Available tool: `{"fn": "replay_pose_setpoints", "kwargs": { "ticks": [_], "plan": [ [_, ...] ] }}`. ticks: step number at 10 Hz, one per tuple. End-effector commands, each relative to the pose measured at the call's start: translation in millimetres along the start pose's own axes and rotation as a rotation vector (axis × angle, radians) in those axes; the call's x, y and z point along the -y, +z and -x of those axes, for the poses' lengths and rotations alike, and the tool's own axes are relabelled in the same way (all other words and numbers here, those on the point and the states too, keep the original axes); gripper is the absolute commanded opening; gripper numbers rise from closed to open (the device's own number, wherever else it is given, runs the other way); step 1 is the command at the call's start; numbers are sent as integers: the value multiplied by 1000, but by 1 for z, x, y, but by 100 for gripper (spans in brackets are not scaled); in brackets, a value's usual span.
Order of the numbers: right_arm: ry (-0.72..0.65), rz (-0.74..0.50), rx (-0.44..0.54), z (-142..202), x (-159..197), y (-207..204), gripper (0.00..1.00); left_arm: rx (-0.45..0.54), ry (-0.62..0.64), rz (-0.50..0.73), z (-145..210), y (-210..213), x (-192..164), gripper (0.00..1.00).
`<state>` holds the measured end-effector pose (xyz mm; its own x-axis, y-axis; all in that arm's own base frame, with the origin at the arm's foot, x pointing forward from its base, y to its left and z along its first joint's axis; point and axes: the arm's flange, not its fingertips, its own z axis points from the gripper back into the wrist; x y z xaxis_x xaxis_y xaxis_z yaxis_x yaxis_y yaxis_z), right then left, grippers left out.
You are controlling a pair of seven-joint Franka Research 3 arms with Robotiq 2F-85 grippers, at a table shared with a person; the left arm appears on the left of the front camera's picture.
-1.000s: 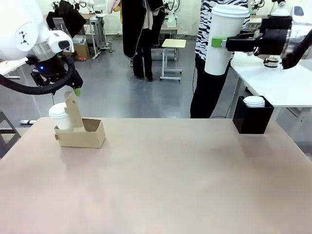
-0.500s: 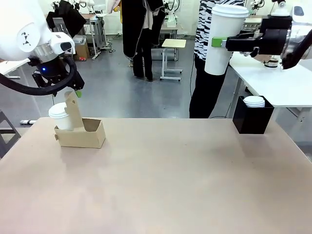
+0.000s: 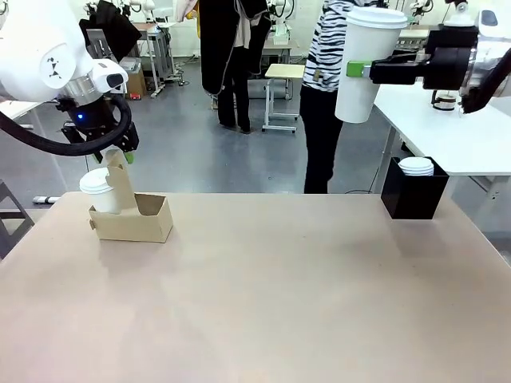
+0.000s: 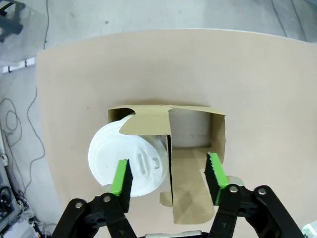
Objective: Pour a drink into a cup and package it in a carrier.
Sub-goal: Position the Cup Carrier in the center of the table.
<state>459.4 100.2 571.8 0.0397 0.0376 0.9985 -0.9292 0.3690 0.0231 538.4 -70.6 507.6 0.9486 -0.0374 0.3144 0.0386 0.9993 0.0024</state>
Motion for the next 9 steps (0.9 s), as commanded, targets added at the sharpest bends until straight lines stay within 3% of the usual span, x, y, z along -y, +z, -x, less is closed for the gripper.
{"fn": "replay_pose_setpoints", "kwargs": {
  "ticks": [1, 2, 3, 8, 9],
  "plan": [
    [15, 6, 6, -2, 0, -2, 76, -10, 34, -36, -3, 3, 1, 36],
    [15, 6, 6, -2, 0, -2, 76, -19, 39, -34, -4, 2, 1, 25],
    [15, 6, 6, -2, 0, -2, 76, -26, 39, -33, -5, 1, 0, 0],
    [15, 6, 6, -2, 0, -2, 76, -61, 86, -3, -12, -4, -1, 0],
    [15, 6, 6, -2, 0, -2, 76, -30, 26, -3, -2, -7, 0, 0]
  ]
}}
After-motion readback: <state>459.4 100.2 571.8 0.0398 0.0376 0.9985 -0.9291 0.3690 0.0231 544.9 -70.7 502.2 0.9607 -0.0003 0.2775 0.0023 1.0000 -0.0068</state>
